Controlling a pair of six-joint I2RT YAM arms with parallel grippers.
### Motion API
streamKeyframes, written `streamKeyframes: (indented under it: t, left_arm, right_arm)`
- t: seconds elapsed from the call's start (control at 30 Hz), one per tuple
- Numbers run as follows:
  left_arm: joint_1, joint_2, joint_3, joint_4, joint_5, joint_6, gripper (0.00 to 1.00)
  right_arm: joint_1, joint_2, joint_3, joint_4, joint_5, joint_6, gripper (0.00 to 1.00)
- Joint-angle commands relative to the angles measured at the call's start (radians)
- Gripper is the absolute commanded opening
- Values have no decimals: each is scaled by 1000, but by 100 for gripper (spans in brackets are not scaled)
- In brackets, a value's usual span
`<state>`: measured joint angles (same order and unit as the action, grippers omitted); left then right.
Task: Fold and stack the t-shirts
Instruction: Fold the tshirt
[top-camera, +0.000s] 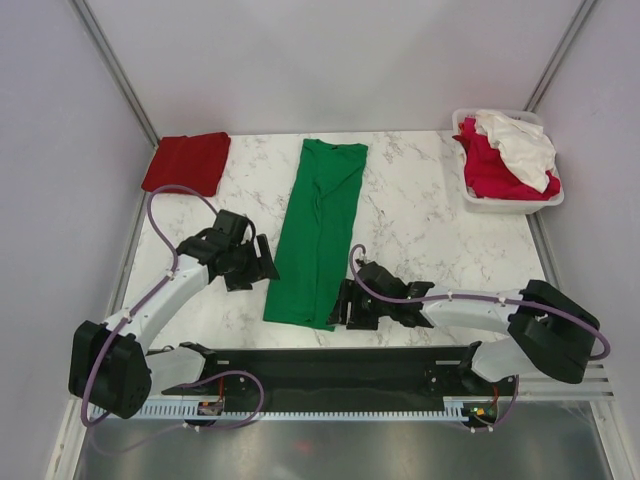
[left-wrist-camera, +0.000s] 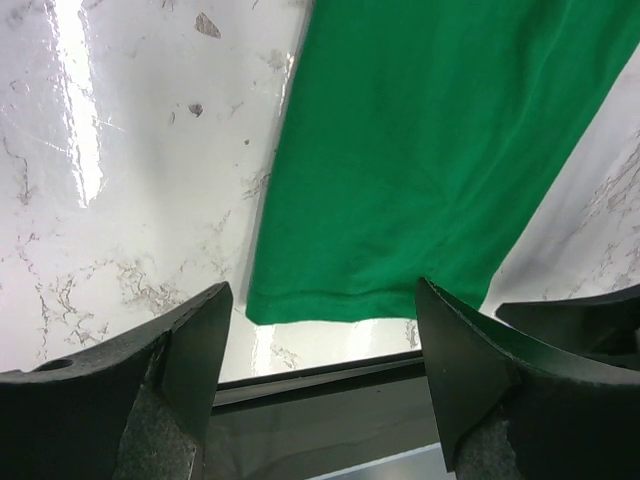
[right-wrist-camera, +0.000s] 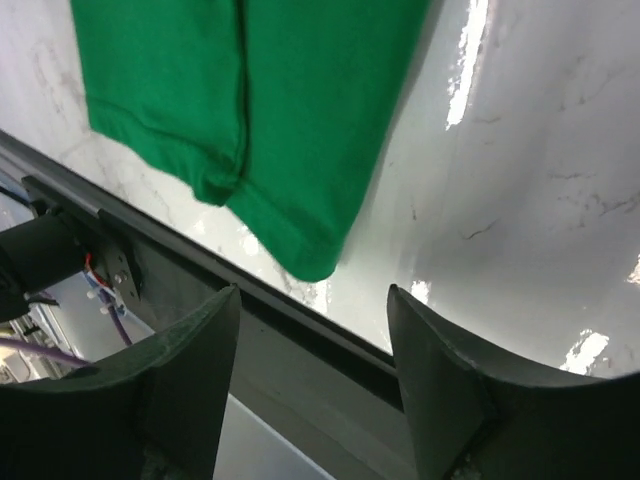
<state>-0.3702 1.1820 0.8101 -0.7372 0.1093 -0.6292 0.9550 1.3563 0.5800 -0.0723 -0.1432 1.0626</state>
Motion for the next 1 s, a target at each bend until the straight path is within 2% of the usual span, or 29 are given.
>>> streamKeyframes:
  t: [0.0, 0.17, 0.27, 0.4, 0.5, 0.77, 0.83, 0.87, 0.93, 0.97]
  left_arm:
    - [11, -15, -14, 58, 12, 26, 81]
    - [11, -28, -31, 70, 35, 28, 80]
    - [11, -44, -37, 79, 47, 20, 79]
    - [11, -53, -55, 85, 55, 14, 78]
    - [11, -59, -63, 90, 72, 8, 77]
    - [-33, -123, -104, 94, 102, -35, 77]
    - [-71, -137, -121, 94, 102, -59, 76]
    - [-87, -153, -127, 94, 102, -69, 76]
    - [-137, -166, -147, 94, 99, -87, 76]
    - [-172, -176, -156, 94, 84, -122, 76]
  right_arm:
    - [16, 50, -26, 109, 54, 69, 67]
    - [16, 116, -29, 132, 80, 50, 52]
    - [16, 127, -45, 157, 106, 40, 48]
    - [16, 145, -65, 174, 113, 31, 29]
    - [14, 118, -103, 172, 132, 36, 13]
    - [7, -95, -157, -3, 225, 45, 0]
    - [5, -155, -163, -64, 244, 50, 0]
    - [7, -176, -164, -76, 246, 53, 7]
    - [7, -219, -167, -122, 254, 59, 13]
    - [7, -230, -164, -139, 251, 59, 33]
